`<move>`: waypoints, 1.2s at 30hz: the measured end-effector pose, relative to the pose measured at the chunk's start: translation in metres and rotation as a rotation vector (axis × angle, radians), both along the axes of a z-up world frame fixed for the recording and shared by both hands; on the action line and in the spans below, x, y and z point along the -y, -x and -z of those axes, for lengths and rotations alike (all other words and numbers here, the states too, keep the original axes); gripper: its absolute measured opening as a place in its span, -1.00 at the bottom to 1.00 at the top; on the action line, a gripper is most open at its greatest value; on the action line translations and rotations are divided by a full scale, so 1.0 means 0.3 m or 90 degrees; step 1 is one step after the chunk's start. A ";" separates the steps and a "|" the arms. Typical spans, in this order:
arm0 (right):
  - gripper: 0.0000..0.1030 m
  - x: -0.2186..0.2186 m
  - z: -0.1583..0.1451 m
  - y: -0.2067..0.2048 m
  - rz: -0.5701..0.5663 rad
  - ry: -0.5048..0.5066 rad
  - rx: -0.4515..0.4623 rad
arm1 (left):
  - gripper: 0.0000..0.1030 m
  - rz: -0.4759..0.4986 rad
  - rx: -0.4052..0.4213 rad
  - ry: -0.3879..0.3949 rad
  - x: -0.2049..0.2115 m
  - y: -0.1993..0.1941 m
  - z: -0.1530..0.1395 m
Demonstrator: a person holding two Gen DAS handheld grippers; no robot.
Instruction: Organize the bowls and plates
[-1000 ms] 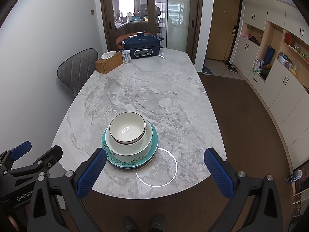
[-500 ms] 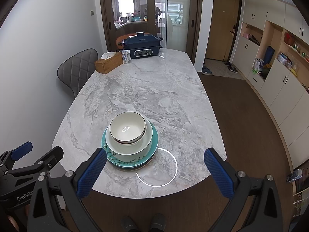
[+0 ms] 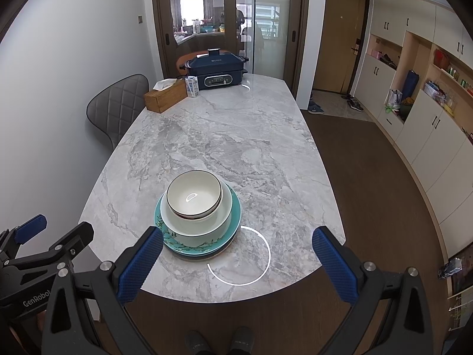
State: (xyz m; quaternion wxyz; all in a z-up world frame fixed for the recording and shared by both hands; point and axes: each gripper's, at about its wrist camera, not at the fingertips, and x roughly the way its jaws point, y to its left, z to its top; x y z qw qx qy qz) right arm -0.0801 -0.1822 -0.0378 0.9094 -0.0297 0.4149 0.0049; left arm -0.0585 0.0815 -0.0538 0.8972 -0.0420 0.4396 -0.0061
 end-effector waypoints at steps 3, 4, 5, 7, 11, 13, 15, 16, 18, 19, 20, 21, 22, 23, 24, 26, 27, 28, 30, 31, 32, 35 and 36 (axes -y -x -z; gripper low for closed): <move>1.00 0.001 0.000 0.000 0.000 0.000 0.000 | 0.99 0.001 -0.003 0.000 0.002 0.000 0.000; 1.00 0.000 -0.001 -0.002 0.000 0.000 -0.001 | 0.99 0.001 -0.005 0.000 0.003 0.000 0.001; 1.00 -0.001 0.004 0.005 0.001 0.000 -0.002 | 0.99 0.001 -0.005 0.001 0.000 0.000 0.000; 1.00 -0.002 0.006 0.013 0.002 0.000 -0.001 | 0.99 0.000 -0.006 0.000 -0.001 0.003 0.001; 1.00 -0.001 0.006 0.010 0.002 0.000 -0.001 | 0.99 -0.001 -0.007 -0.002 -0.008 0.006 0.004; 1.00 0.000 0.006 0.010 0.002 -0.001 -0.002 | 0.99 0.000 -0.008 0.001 -0.009 0.006 0.005; 1.00 0.001 0.005 0.009 0.001 0.000 -0.002 | 0.99 0.002 -0.009 0.002 -0.009 0.008 0.006; 1.00 0.001 0.006 0.010 0.001 0.000 -0.002 | 0.99 0.003 -0.011 0.004 -0.009 0.009 0.007; 1.00 0.000 0.005 0.010 0.001 0.000 -0.002 | 0.99 0.005 -0.012 0.003 -0.006 0.011 0.008; 1.00 0.001 0.006 0.013 0.001 -0.001 -0.001 | 0.99 0.005 -0.012 0.002 -0.005 0.011 0.008; 1.00 0.001 0.006 0.011 0.002 -0.001 -0.001 | 0.99 0.007 -0.013 0.003 -0.005 0.012 0.009; 1.00 0.001 0.006 0.012 0.002 -0.001 -0.001 | 0.99 0.008 -0.012 0.005 -0.005 0.013 0.008; 1.00 0.002 0.006 0.009 0.001 0.000 -0.002 | 0.99 0.007 -0.011 0.006 -0.004 0.015 0.008; 1.00 0.002 0.007 0.010 0.002 0.000 -0.003 | 0.99 0.008 -0.011 0.006 -0.003 0.016 0.008; 1.00 0.002 0.005 0.009 0.001 -0.001 -0.002 | 0.99 0.009 -0.011 0.005 -0.002 0.019 0.008; 1.00 0.002 0.006 0.012 0.001 -0.001 -0.003 | 0.99 0.008 -0.011 0.006 -0.001 0.020 0.007; 1.00 0.002 0.009 0.019 0.003 -0.001 -0.003 | 0.99 0.009 -0.011 0.006 -0.002 0.019 0.008; 1.00 0.001 0.010 0.023 0.004 -0.001 -0.003 | 0.99 0.008 -0.010 0.005 -0.001 0.021 0.007; 1.00 0.001 0.010 0.021 0.004 -0.002 -0.003 | 0.99 0.009 -0.007 0.006 -0.001 0.022 0.004; 1.00 0.002 0.011 0.023 0.004 -0.002 -0.003 | 0.99 0.009 -0.007 0.007 0.000 0.022 0.003; 1.00 0.001 0.010 0.023 0.004 -0.001 -0.003 | 0.99 0.010 -0.006 0.008 0.002 0.021 0.003; 1.00 0.002 0.012 0.025 0.004 -0.002 -0.003 | 0.99 0.012 -0.005 0.012 0.003 0.019 0.003; 1.00 0.002 0.012 0.024 0.004 -0.002 -0.004 | 0.99 0.012 -0.006 0.013 0.003 0.018 0.003</move>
